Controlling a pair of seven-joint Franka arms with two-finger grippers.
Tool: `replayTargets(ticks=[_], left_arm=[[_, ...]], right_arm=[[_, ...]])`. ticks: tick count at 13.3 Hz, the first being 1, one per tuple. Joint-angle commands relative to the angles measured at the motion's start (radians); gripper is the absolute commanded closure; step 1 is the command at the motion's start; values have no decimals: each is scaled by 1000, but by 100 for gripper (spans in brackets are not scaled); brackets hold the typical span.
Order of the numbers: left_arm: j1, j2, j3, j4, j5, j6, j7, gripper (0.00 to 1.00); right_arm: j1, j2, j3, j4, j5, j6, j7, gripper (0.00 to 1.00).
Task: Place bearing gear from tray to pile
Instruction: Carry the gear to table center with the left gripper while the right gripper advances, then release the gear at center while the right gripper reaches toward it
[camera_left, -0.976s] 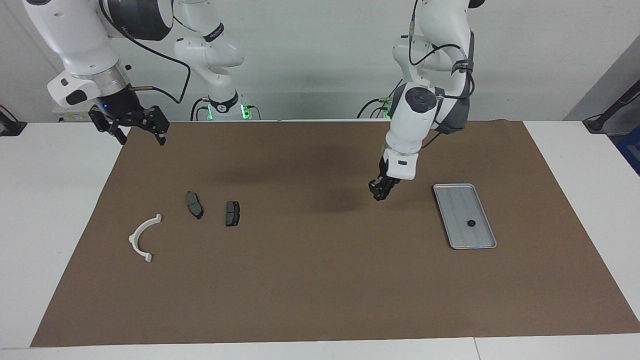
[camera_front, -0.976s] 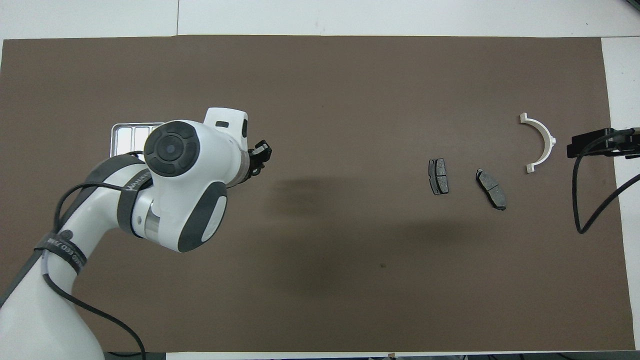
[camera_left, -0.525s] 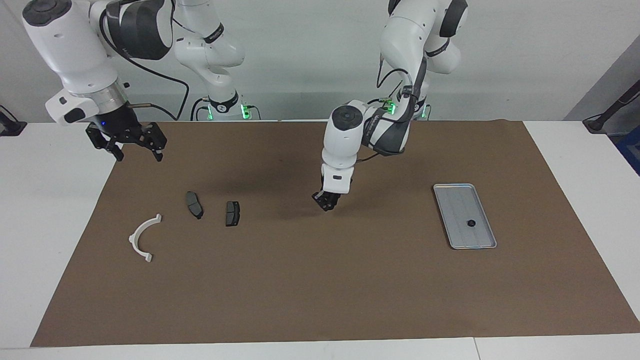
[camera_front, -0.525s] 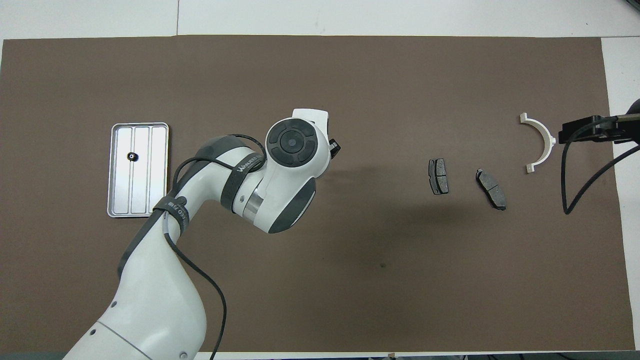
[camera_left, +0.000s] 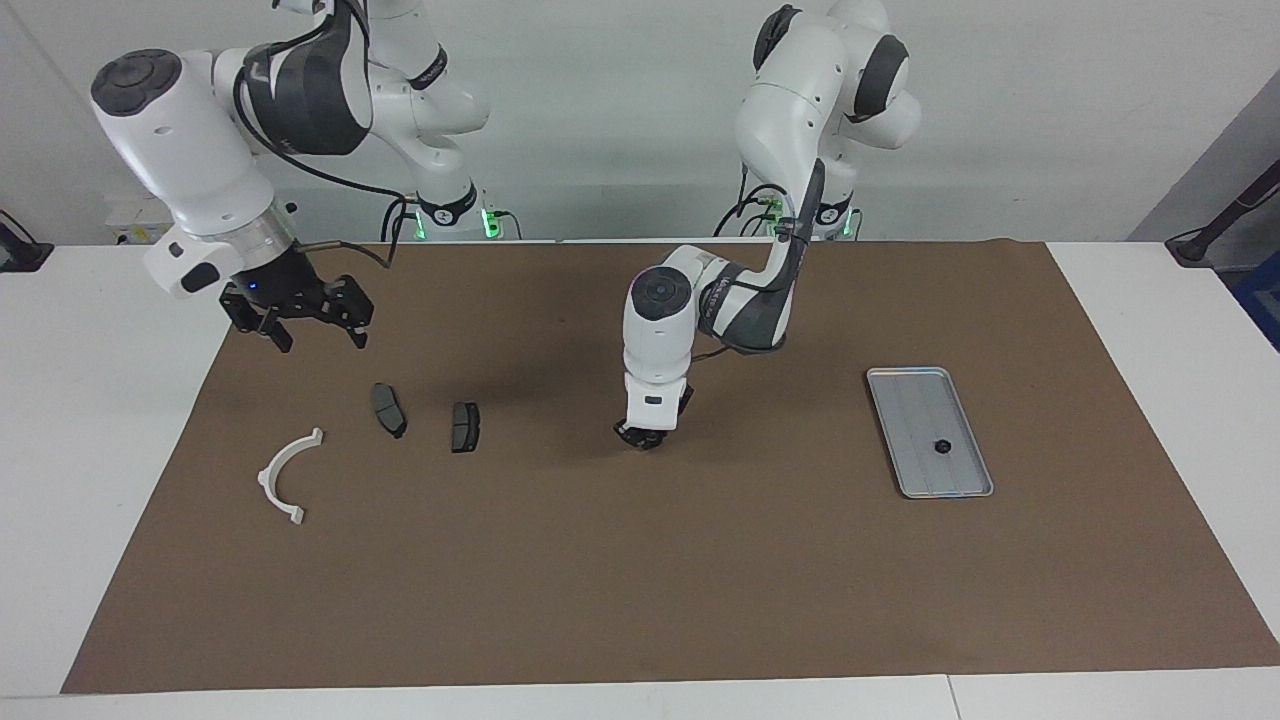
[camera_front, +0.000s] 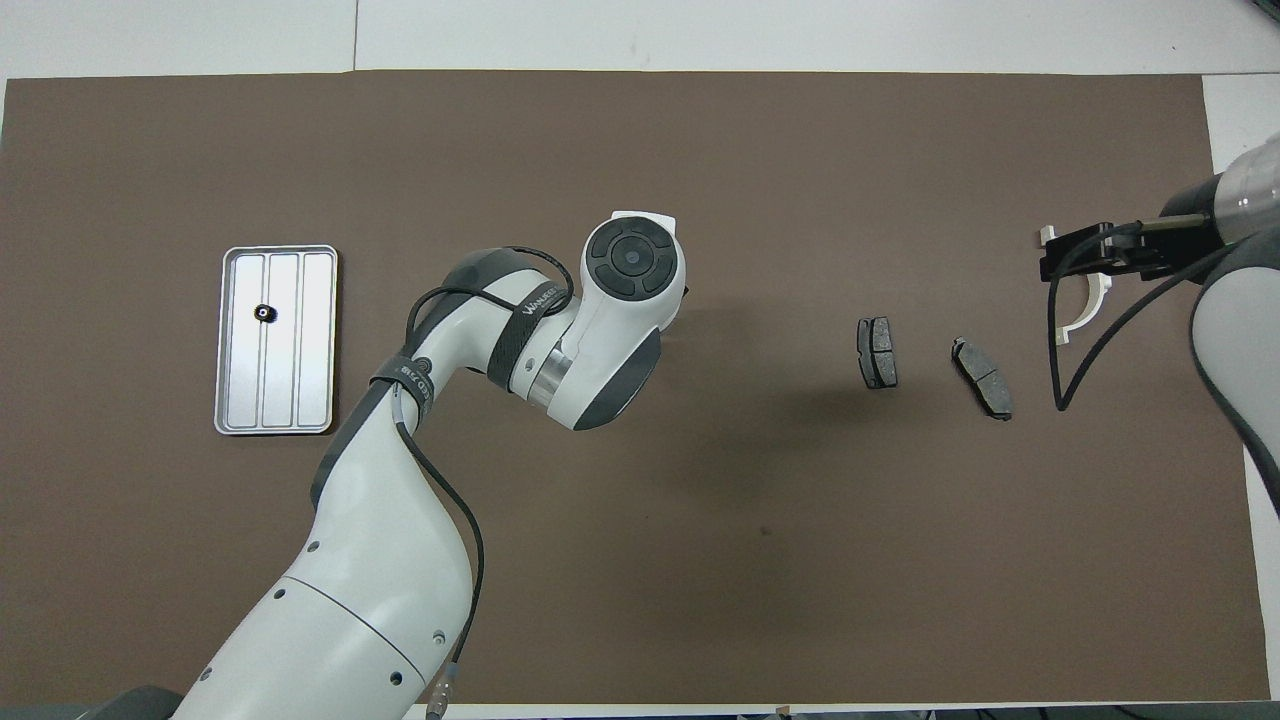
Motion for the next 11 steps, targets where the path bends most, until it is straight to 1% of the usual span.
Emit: replayTargets(ticks=[1,3,4,5,6,7,9,10,11], left_arm=[[-17,2,18,-7,24,-1,-19,100],[-18,-1,20,-26,24,14,-20,96],[-18,-4,20,-30,26,13,-20,95],[-18,-6,20,-37,26,13,-20,90],[-20,-6,22,-34,26,2,-20,59],[-20,-7,23,-29,26,-8,-20,1],[-15,-14,41,-11,30,-62,-14,0],[0,-33,43,-14,30,-62,-10,0],[32,-68,43,-23,30,-67,4,0]], right_arm=[[47,8,3,-13,13,32,68,0],[48,16,3,-18,11,46,73,0],[51,16,3,-21,11,48,73,0],[65,19,3,-25,11,52,74,0],[67,24,3,-31,11,66,74,0],[67,25,3,-36,10,83,73,0],[67,41,3,-38,5,86,65,0],[65,42,3,-38,2,88,62,0],[65,45,3,-38,-4,88,59,0]])
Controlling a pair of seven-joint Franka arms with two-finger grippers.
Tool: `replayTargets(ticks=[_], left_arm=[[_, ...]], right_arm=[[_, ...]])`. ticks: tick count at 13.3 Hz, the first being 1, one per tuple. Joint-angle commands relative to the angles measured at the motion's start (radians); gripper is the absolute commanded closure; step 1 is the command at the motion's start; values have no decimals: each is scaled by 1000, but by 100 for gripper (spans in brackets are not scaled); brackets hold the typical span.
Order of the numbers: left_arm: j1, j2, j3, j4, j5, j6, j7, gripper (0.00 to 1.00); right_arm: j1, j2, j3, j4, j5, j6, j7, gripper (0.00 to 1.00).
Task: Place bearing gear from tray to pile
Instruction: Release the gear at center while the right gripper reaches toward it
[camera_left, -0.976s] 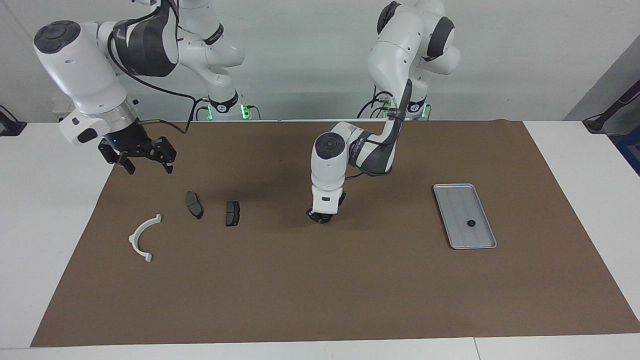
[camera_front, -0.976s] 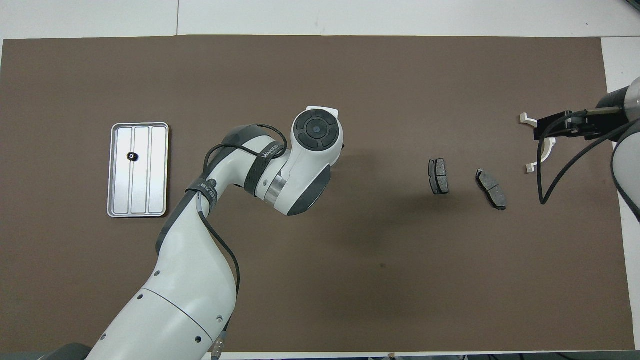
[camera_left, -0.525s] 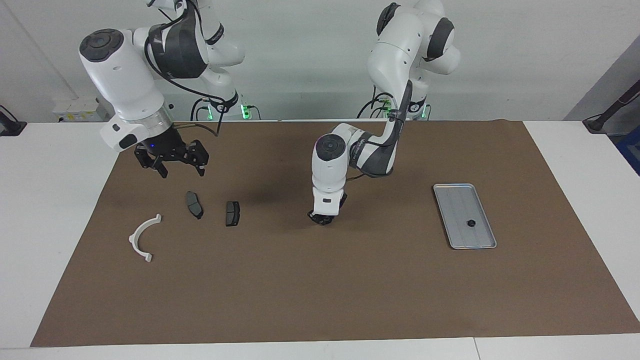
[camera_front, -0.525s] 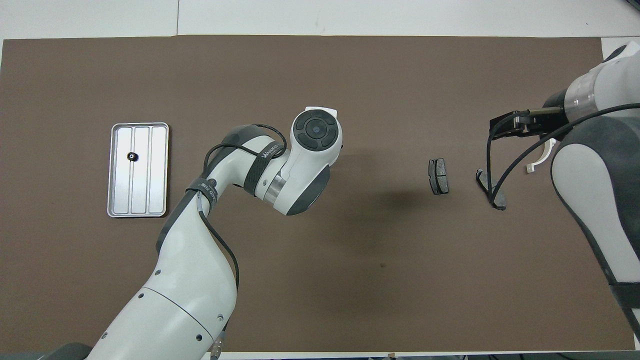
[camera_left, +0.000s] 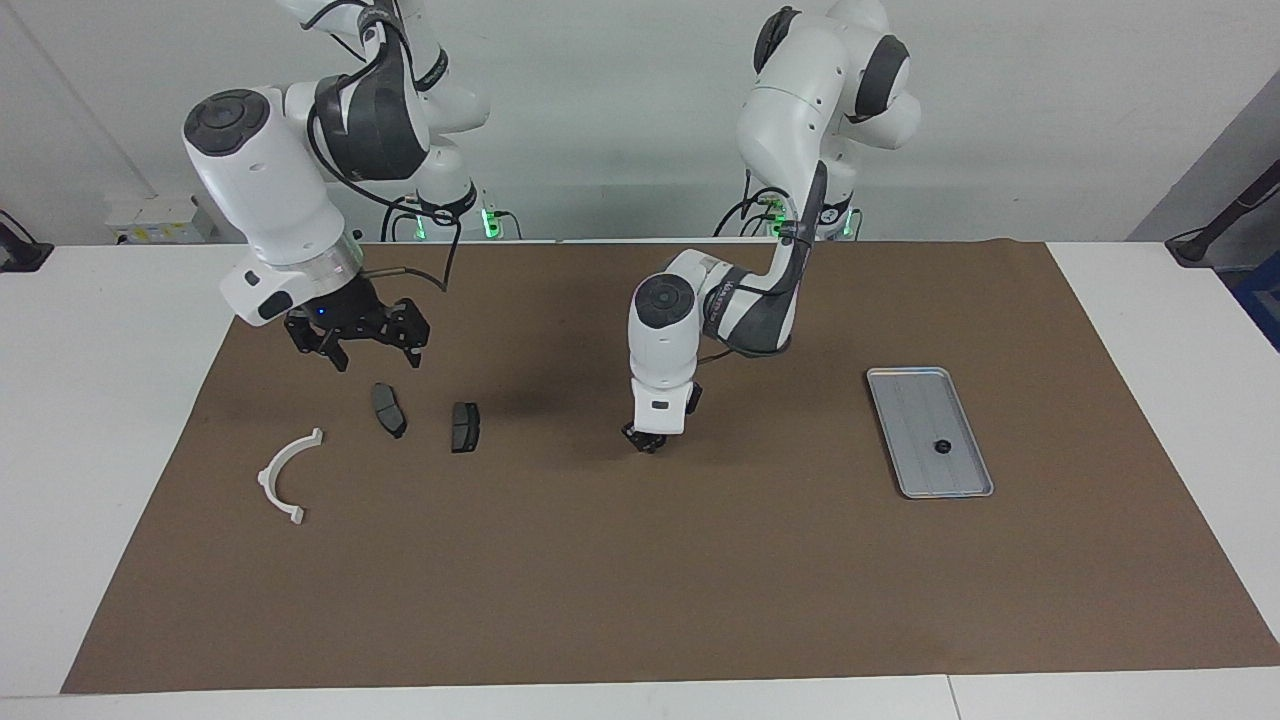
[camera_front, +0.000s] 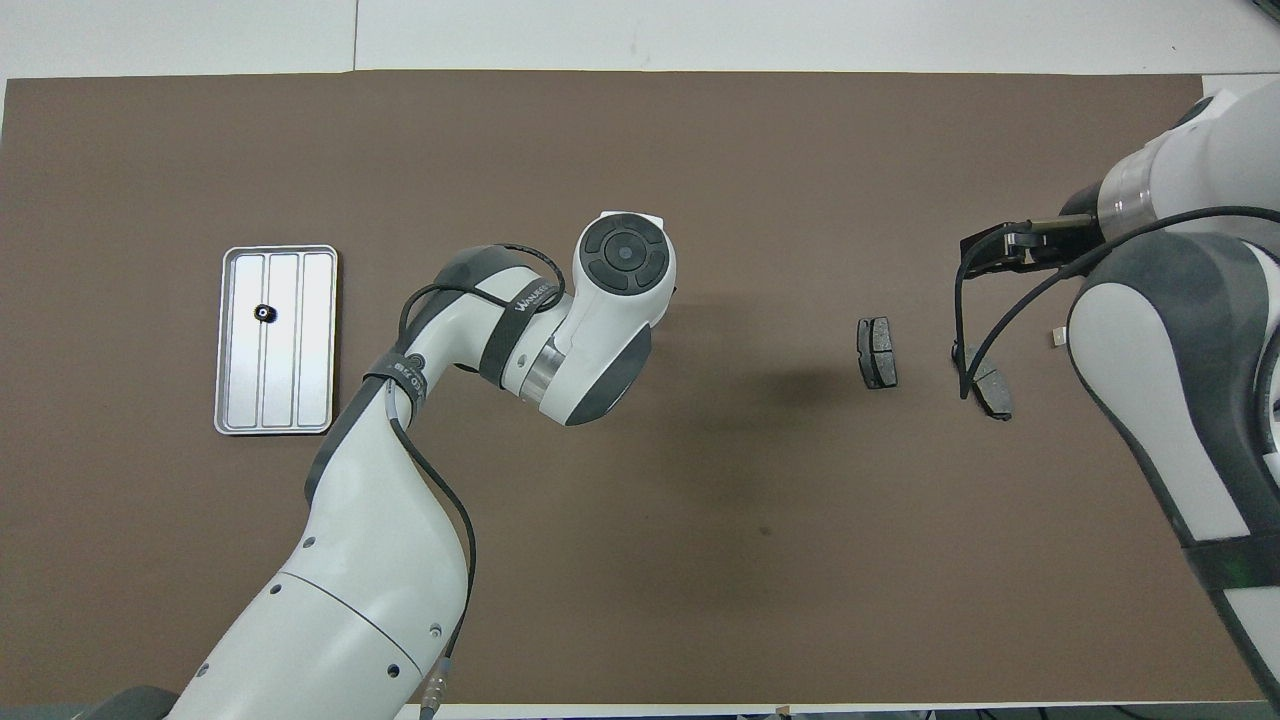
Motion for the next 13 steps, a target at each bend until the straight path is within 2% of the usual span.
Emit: replayTargets(ticks=[1,3,5,7,8,10,13], left_arm=[[69,-99,11,-34,20,-59,23,0],[127,-130,12,-39,20,-120,132,0],[196,-146,11,-45,20,-160,269,0],[277,-189,12,-121,20,-165,465,0],[332,-220,11,-176,20,-151,594,0],[454,-248,11,-211,15,-149,854,0],[534,-248,11,-232,14,-103,998,5]], right_arm=[[-2,1,1,-15,-3,21,-14,0],[7,6,1,-33,-3,24,-5,0],[57,38,1,-38,-4,64,36,0],[132,82,1,-36,-6,126,162,0],[180,110,0,-30,-21,157,231,0],[240,169,1,5,-53,202,337,1],[342,306,1,108,-44,229,440,1]])
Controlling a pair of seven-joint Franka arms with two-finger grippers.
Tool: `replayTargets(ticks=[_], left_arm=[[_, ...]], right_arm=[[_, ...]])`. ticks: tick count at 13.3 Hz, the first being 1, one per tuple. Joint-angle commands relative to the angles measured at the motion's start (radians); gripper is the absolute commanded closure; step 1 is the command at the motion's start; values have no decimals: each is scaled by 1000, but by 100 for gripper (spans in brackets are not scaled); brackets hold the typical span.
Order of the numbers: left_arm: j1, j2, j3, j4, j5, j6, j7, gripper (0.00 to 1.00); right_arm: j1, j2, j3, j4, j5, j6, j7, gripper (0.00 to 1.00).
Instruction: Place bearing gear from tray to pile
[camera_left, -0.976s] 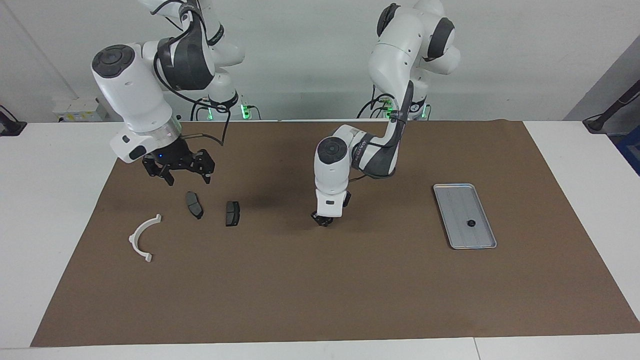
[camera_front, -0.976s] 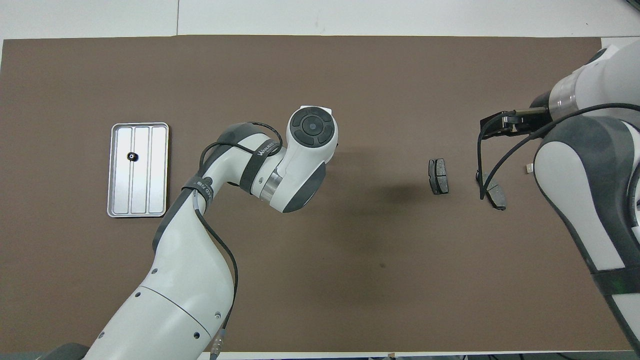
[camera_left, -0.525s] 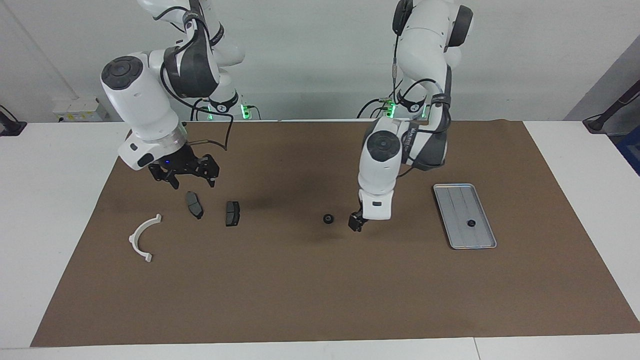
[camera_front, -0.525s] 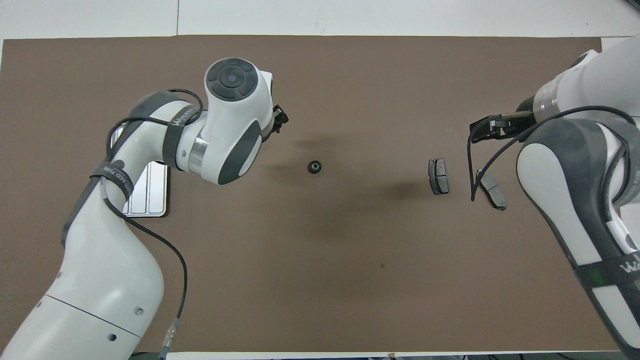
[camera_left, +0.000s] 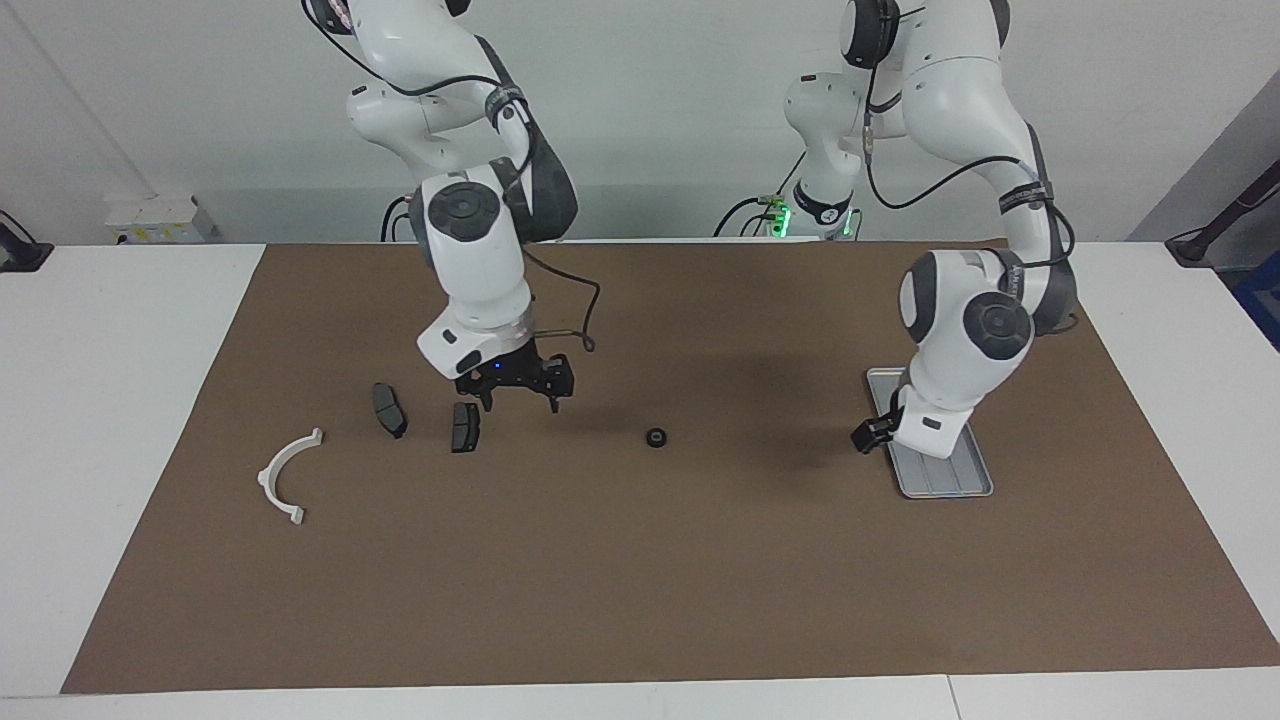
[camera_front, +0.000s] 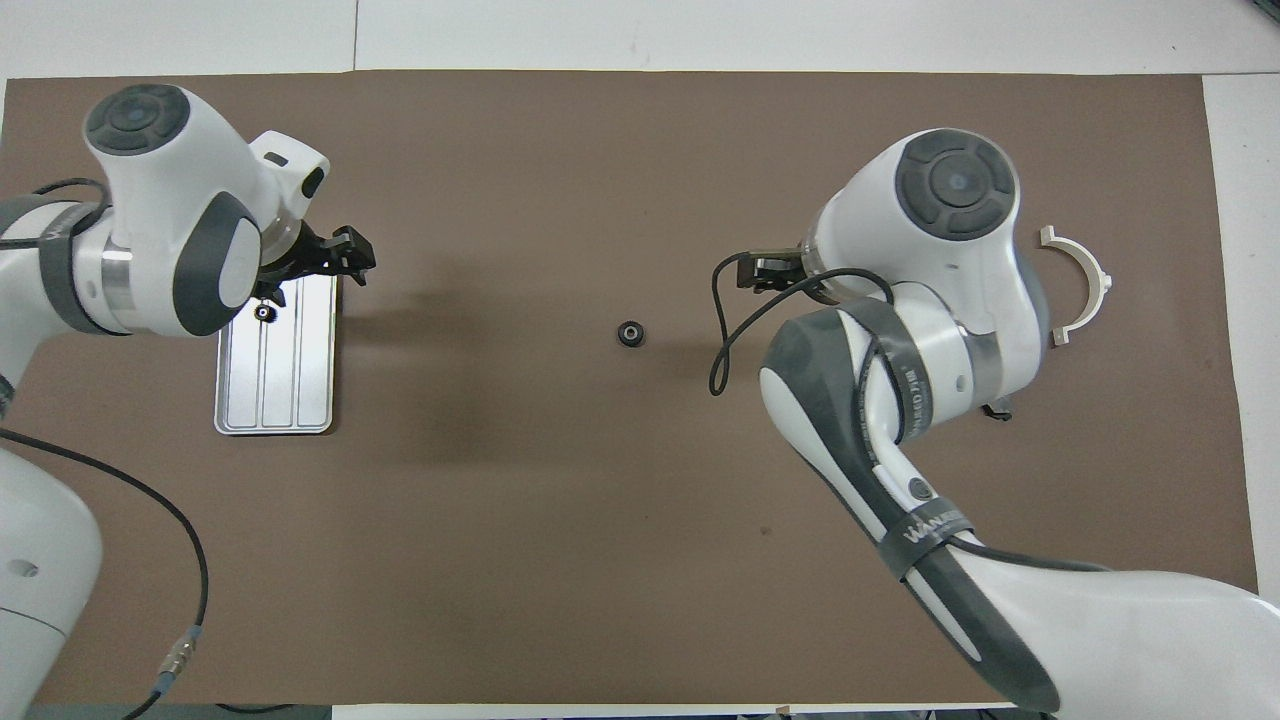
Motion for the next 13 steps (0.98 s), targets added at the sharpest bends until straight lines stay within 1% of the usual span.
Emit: replayTargets(ticks=[1,3,5,6,7,9,12,13], left_arm=[[52,-43,-14,-88,8,86,124,5],[98,-57,-16,-148,8,170,187,9],[113,-66,-16,-190,6,232,224,17],[116,-69,-14,-190,6,230,243,19],[116,-69,-14,-193,6,232,246,20],[121,-75,-14,-214,6,241,261,27],[146,-89,-14,-279,6,319,290,33],[146,-93,-14,-291,6,330,290,34]], right_arm=[[62,158,-4,134,-15,4,69,1],[122,270,-4,249,-2,4,83,1],[136,317,7,300,0,5,112,1],[148,334,22,311,-2,7,113,1],[150,346,33,329,0,14,116,1],[152,349,49,334,9,19,116,2],[149,348,50,322,12,28,106,2],[147,348,52,311,14,51,104,2]])
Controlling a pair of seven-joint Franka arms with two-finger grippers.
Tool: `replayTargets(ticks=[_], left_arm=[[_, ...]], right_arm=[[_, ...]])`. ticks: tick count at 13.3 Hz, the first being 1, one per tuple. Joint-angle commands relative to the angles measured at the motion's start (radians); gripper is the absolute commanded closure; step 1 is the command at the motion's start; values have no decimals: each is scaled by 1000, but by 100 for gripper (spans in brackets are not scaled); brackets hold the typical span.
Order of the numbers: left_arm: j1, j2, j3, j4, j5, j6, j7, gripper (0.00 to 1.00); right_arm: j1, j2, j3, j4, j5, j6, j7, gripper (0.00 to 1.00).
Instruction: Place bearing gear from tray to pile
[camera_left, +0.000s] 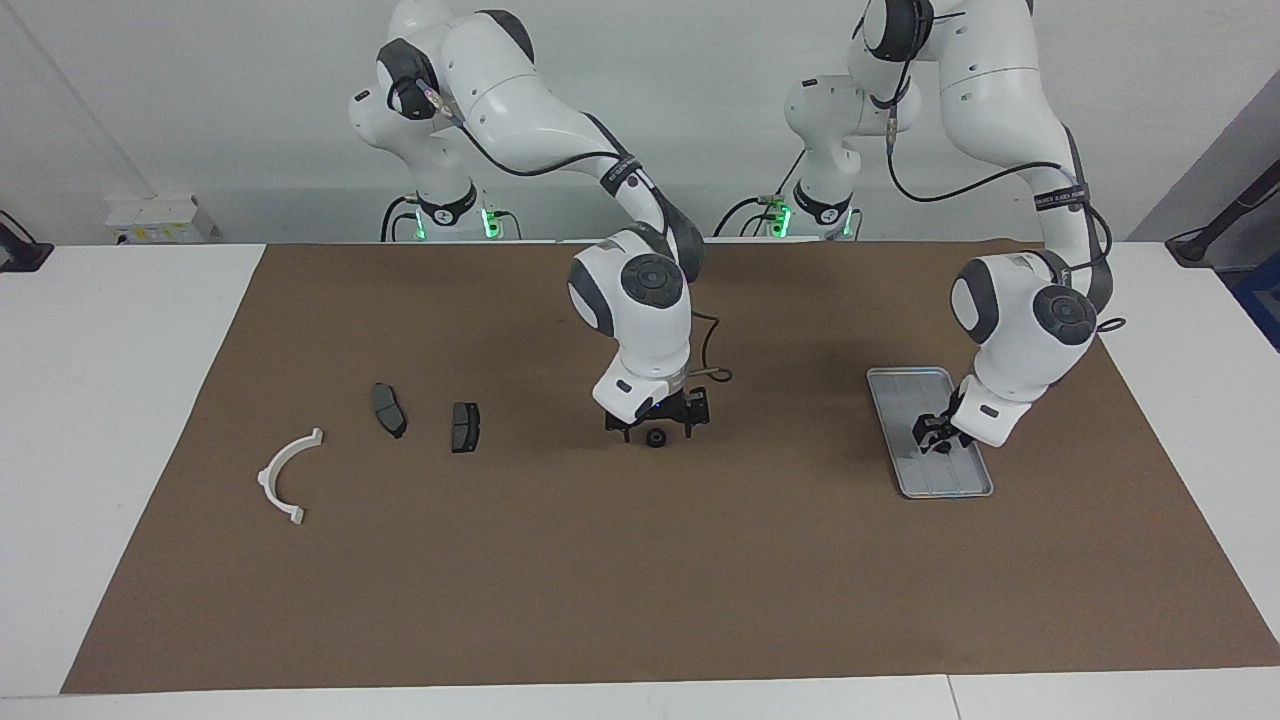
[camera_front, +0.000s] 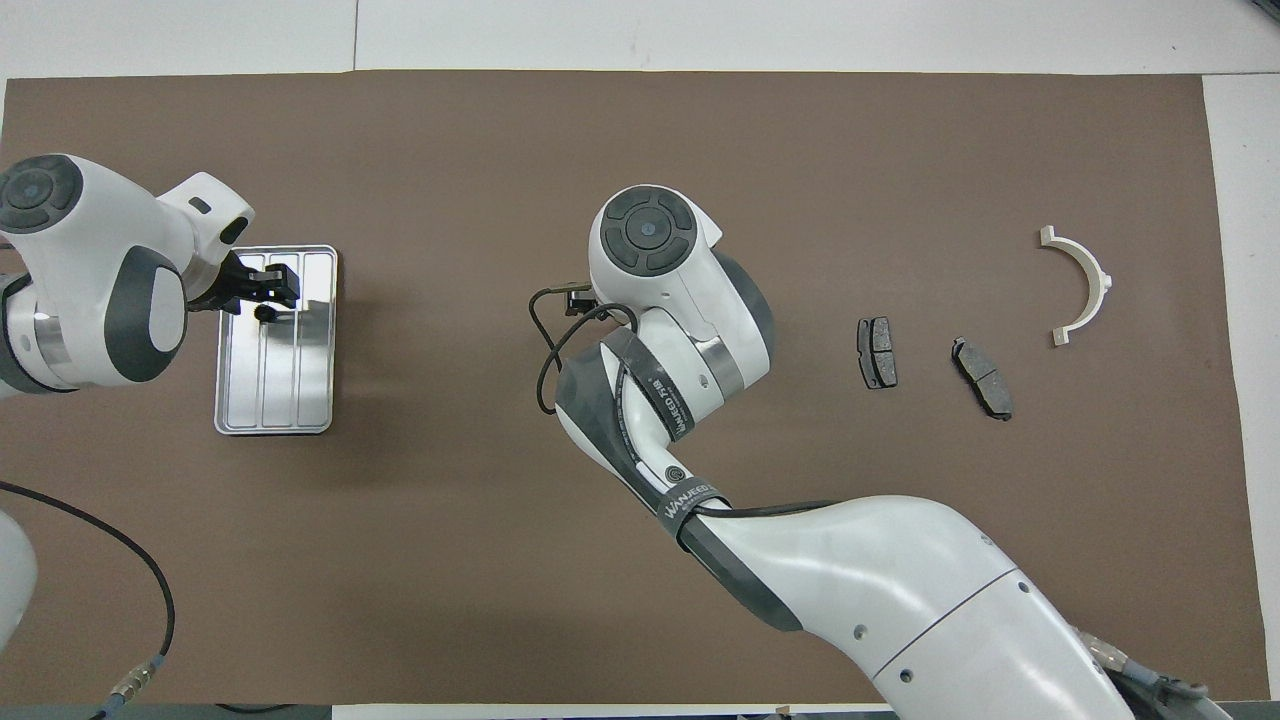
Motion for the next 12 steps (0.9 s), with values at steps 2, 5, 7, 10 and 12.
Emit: replayTargets(ticks=[2,5,7,10,12], left_arm=[[26,-48,-10,-84,6,57,18,34],[26,-53,-10,-92,5,60,15,38],[28,-51,-10,-93,5,67,12,43],[28,-50,-10,-93,5,70,12,44],[26,-48,-10,-104,5,90,10,44]], right_arm=[[-10,15,12,-13,9,55,1,2],[-10,15,13,-36,11,72,0,2],[-11,15,13,-44,11,75,-4,2],[-8,15,13,-56,44,83,-14,2],[-5,9,15,-79,44,79,-14,2]])
